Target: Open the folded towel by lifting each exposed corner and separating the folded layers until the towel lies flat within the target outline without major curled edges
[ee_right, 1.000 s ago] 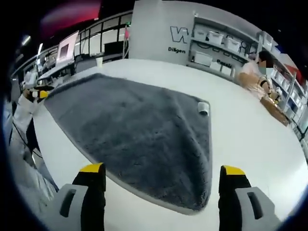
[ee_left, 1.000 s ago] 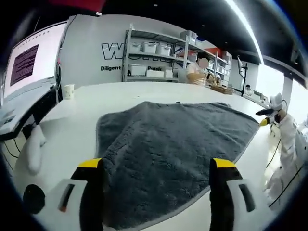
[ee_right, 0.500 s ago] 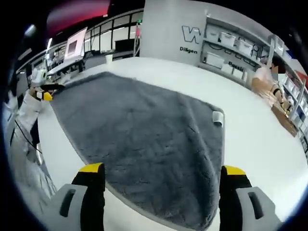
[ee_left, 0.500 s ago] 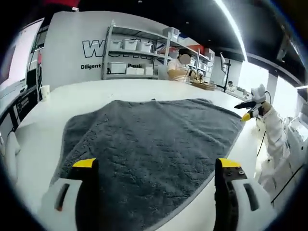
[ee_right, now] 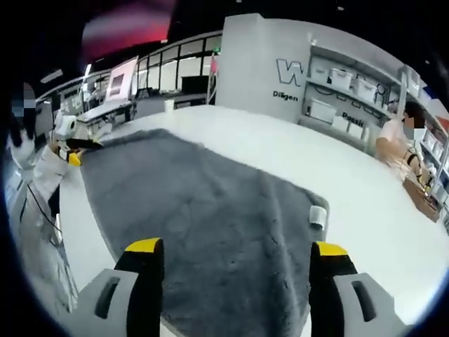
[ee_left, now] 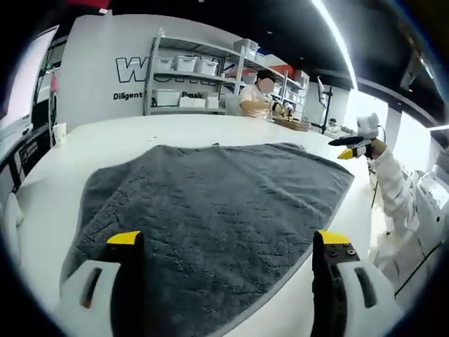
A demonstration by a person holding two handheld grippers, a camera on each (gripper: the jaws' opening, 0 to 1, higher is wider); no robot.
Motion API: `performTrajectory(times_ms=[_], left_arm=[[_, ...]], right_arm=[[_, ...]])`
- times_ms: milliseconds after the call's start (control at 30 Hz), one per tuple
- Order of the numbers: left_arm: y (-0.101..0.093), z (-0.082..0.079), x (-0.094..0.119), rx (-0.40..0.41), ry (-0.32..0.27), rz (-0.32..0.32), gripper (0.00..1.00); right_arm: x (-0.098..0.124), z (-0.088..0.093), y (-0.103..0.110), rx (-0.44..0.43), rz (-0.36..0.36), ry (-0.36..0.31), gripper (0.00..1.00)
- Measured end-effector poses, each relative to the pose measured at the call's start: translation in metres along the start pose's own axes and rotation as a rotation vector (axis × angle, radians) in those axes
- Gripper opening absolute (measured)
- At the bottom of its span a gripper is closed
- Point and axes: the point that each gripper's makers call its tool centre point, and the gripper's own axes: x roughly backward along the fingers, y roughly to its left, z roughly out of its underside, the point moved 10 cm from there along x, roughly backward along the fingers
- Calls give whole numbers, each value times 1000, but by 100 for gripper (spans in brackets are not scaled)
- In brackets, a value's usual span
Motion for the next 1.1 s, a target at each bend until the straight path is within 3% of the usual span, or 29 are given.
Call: performTrajectory(times_ms=[133,267,500,667,1100], left_arm=[[-1,0,0,-1,0,5,98],[-1,3,-2,5,13,0,98],[-1,7,-3,3,27,-1,98],[-1,8,-2,8,23,4,97],[-2,10,0,8,26,0,97]], right_arm=[[0,-4,-4,5,4,-16,72],[-3,-22,-28,26,70,-58,67],[-10,-36,-54,39,130,-81,57],[-18,-41,-70,44,160,-58,50],[-42,-56,-109,52,223,32,48]])
